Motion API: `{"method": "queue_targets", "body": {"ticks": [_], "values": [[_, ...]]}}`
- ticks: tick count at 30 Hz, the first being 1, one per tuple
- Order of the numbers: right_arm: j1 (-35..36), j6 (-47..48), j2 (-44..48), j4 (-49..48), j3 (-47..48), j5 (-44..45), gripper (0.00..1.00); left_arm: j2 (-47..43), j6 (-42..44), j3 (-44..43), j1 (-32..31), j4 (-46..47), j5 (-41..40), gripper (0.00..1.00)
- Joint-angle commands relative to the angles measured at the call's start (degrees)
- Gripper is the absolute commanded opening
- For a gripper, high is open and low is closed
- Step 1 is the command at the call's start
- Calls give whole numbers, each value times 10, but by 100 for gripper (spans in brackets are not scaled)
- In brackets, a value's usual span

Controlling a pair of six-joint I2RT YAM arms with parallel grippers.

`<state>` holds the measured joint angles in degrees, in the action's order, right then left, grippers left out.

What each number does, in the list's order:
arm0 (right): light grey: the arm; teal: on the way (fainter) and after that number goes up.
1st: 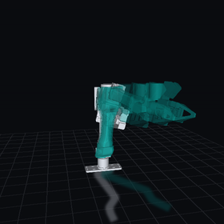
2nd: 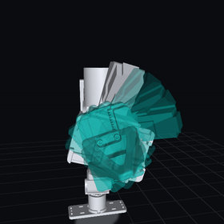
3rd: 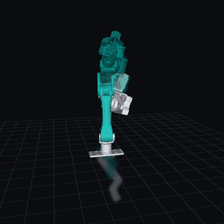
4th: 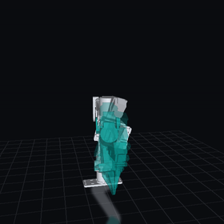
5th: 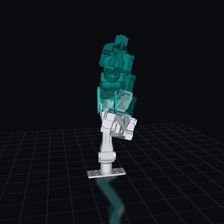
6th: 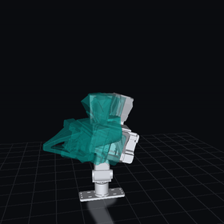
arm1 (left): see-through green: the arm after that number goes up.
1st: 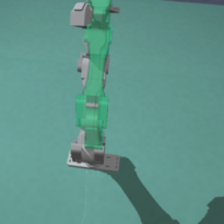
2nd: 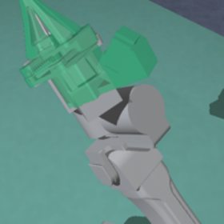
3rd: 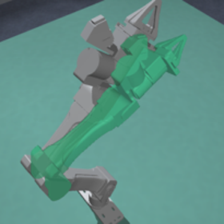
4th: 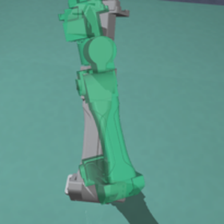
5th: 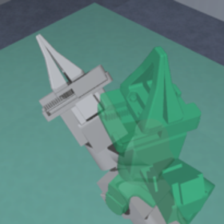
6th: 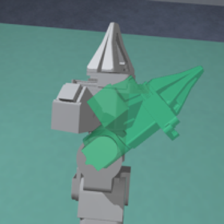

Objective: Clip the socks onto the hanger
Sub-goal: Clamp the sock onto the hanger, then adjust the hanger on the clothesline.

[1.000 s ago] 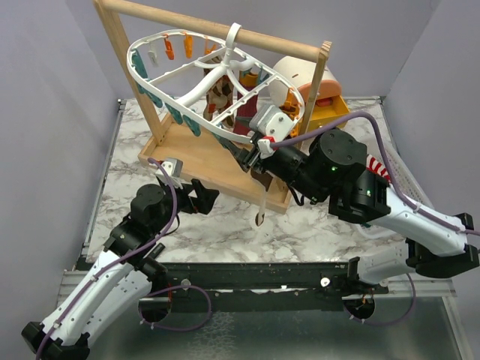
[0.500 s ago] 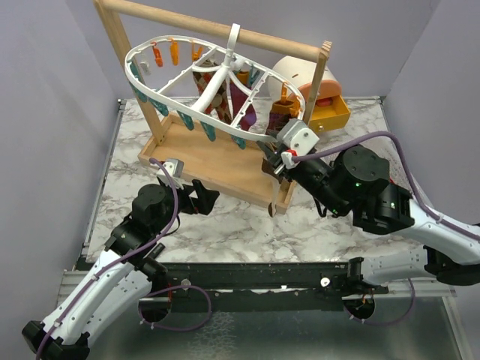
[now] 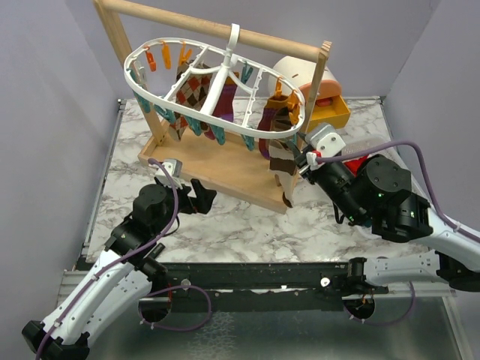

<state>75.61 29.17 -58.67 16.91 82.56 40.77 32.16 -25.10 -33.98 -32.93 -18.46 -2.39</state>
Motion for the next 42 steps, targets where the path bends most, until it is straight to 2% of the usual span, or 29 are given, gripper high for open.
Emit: {"method": "queue_targets", "body": {"ticks": [1,4,6,9,12,16,20,25,31,34,38,40,42], "values": [[-1,-6,24,22,-22,38,34,-5,-3,-9,3,-23,-57,98],[-1,-33,34,44,-12,22,38,-16,1,-18,3,-37,-101,98],[-1,-65,36,71,9,-2,47,-28,8,-26,3,-47,-136,98],[-1,-125,37,69,26,-11,67,-45,29,-42,4,-57,-204,98],[-1,-182,22,40,55,-31,76,-43,54,-62,3,-48,-250,99],[-1,-220,-49,2,146,-21,78,-1,62,-83,3,-28,-239,99],[-1,-186,-121,-41,228,101,78,39,47,-84,3,-20,-217,99],[-2,-119,-112,-151,178,202,79,40,36,-60,3,-13,-204,99],[-17,-113,-47,-211,75,246,80,24,47,-42,4,-18,-207,99],[-34,-118,-44,-202,67,247,81,27,47,-38,3,-18,-207,99],[-89,-180,-55,-131,83,221,81,42,37,-37,3,-17,-197,99],[-113,-231,-49,-87,88,168,81,47,34,-39,3,-19,-194,99],[-114,-238,-26,-108,64,50,81,44,33,-37,4,-21,-192,99]]}}
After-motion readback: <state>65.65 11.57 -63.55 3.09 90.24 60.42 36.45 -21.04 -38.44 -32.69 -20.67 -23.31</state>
